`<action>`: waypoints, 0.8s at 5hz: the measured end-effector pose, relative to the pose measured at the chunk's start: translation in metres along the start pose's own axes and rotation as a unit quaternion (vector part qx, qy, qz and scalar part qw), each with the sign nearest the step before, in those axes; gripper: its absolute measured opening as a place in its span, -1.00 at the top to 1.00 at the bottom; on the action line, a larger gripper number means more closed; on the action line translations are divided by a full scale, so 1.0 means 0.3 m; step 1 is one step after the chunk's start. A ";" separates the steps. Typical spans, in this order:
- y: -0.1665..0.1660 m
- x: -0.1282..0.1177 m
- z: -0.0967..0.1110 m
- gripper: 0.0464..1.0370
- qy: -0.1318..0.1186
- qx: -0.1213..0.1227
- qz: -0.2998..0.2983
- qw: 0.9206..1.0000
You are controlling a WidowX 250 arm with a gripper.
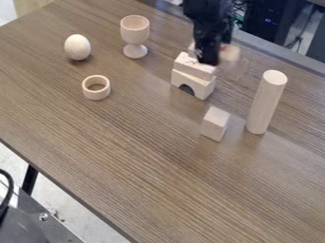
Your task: PUT TRIANGH ON TOP OF OTHER
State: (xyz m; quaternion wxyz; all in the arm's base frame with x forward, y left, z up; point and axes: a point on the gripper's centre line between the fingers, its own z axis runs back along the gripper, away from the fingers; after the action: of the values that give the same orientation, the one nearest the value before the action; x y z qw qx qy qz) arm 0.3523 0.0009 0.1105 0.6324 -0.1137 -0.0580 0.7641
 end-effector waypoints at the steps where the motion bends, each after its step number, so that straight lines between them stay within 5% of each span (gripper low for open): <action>1: -0.015 0.043 -0.024 -0.03 0.006 0.008 0.032 0.999; 4: -0.071 0.074 -0.060 -0.03 0.002 0.019 0.033 0.999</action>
State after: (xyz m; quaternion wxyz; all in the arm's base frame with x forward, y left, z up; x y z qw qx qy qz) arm 0.3732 0.0259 0.0959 0.6090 -0.1049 -0.0382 0.7853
